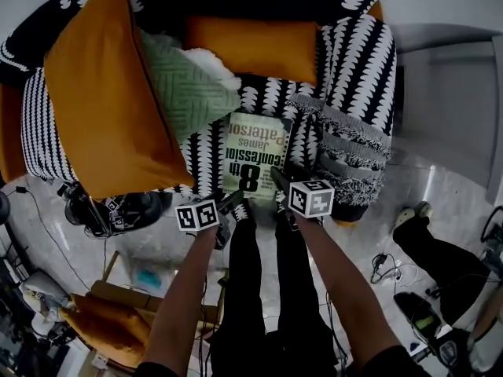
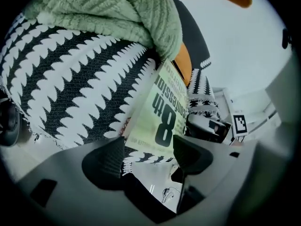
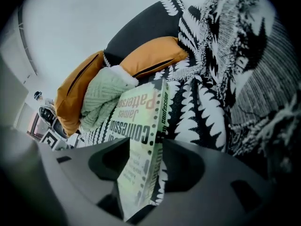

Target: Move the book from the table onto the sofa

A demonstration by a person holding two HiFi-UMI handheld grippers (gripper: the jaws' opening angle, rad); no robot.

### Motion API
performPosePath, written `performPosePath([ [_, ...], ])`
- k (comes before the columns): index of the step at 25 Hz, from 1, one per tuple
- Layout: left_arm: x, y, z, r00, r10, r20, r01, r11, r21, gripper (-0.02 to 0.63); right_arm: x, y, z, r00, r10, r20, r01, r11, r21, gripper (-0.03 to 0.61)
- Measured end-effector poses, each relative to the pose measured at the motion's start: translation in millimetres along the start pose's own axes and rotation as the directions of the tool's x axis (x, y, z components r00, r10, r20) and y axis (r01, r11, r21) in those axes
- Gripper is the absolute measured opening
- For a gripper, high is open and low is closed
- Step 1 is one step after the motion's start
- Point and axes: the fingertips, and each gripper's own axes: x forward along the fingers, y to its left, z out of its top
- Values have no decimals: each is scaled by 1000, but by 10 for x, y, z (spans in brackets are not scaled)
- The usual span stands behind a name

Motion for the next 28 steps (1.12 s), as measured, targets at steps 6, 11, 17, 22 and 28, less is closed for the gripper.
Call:
performPosePath([
  [6,-261,-106,-86,999,9,-39,-10,999,-34,325,-351,142,-95,1000,24,7,-24,1000,-6,219],
  [11,-694,-257,-318,991,47,-124,-45,999,18,325,-818,482,-216,987,161,1,-161,985,55,111],
  [17,-1320,-1274,-399,975,-204,-86,210,975,66,179,-1490,990,-119,945,325,21,-324,932,163,15],
  [22,-1960,-2109,-549,939,-339,-59,344,929,134,11,-2180,1490,-79,925,380,0,-376,917,133,9],
  [28,-2603,-2812,-547,884,-467,-20,459,858,231,11,-2839,2042,144,899,424,111,-433,899,70,9],
])
